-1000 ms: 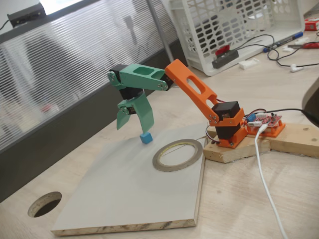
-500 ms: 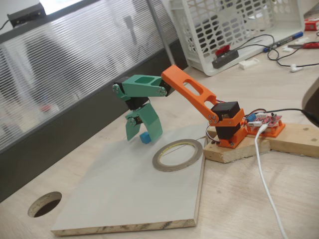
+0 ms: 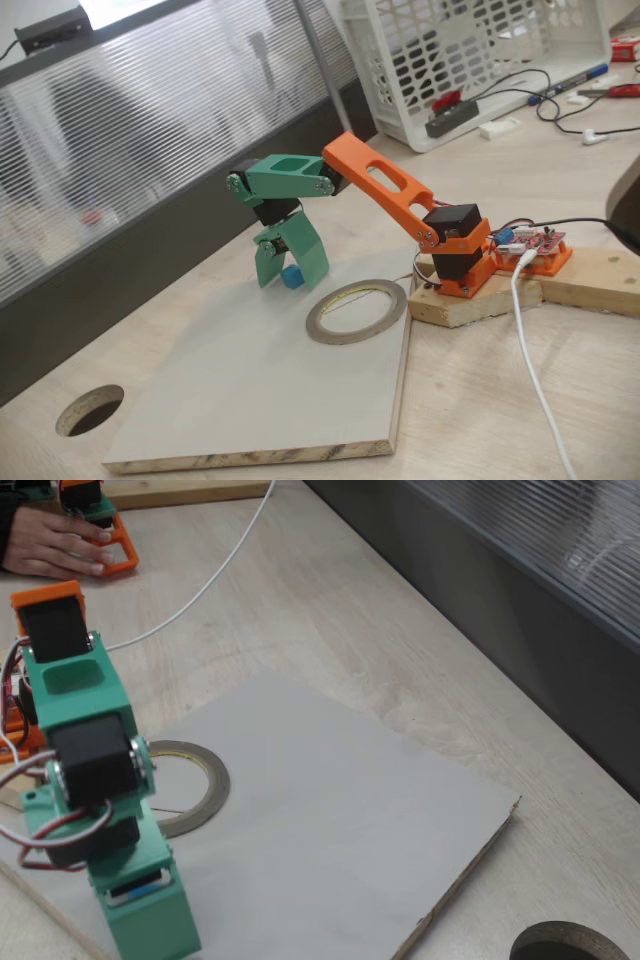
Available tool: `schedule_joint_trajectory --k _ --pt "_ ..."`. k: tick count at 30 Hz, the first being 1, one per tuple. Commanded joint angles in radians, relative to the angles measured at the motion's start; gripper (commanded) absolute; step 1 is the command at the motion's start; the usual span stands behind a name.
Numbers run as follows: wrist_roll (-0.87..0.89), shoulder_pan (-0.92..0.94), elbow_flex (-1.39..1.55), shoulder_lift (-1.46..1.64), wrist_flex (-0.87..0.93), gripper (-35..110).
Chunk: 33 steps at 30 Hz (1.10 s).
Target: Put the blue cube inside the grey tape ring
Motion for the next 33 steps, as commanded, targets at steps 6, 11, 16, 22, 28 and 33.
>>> schedule_joint_trajectory --k 6,11,16,22,28,33 --pt "0.018 0.014 -0.003 0.017 0.002 78" --pt "0.018 0.014 -0.011 0.025 0.000 68" --pt "0.018 0.014 -0.017 0.032 -0.003 44" --pt "0.018 0.014 -0.015 0.034 -0.156 19" --pt "0.018 0.015 -0.015 0.034 -0.241 4" --pt "0.018 0.015 -0.014 0.037 -0.241 2"
